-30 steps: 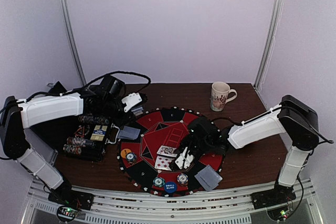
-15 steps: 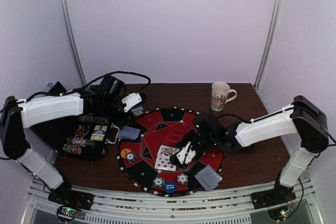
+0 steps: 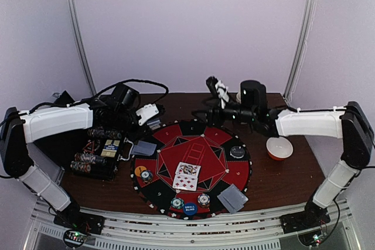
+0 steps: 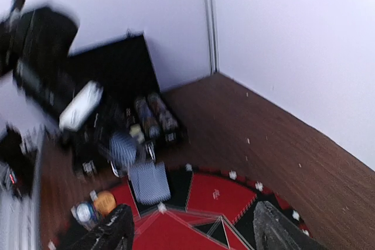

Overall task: Distribute texas hold em gaming equipment
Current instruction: Pick up the poker card from the face-down deck piles.

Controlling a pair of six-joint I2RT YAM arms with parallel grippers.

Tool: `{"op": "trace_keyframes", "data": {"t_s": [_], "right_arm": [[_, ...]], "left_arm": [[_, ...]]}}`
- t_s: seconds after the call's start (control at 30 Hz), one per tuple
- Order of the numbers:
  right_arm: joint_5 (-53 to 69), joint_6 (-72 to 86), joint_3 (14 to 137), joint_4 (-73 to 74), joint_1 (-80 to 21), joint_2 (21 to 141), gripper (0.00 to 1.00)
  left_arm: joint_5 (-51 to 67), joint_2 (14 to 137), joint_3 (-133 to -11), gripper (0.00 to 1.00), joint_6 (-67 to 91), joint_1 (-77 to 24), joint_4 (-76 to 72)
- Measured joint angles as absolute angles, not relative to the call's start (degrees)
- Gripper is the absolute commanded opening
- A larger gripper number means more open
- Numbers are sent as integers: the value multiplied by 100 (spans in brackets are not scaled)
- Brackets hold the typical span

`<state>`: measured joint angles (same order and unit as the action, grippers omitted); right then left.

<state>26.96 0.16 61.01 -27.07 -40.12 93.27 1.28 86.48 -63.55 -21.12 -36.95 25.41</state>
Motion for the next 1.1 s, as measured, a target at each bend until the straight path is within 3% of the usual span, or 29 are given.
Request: {"op": "trace_keyframes", "data": {"t_s": [0.13,0.37,1.1], "right_arm": [[3310,1817,7854,-2043,-3752,10189,76],[4073,3426,8147,-1820,-3879,10949,76],[4663,3717,9013,-1568,-4469,12088,71]], "left_arm": [[296,8648,-6355,33,-2165,-3695,2541],[799,8646,-6355,33,-2281,-3695,2543],[1393,8646,-6355,33,-2373,-3697,2700]]}}
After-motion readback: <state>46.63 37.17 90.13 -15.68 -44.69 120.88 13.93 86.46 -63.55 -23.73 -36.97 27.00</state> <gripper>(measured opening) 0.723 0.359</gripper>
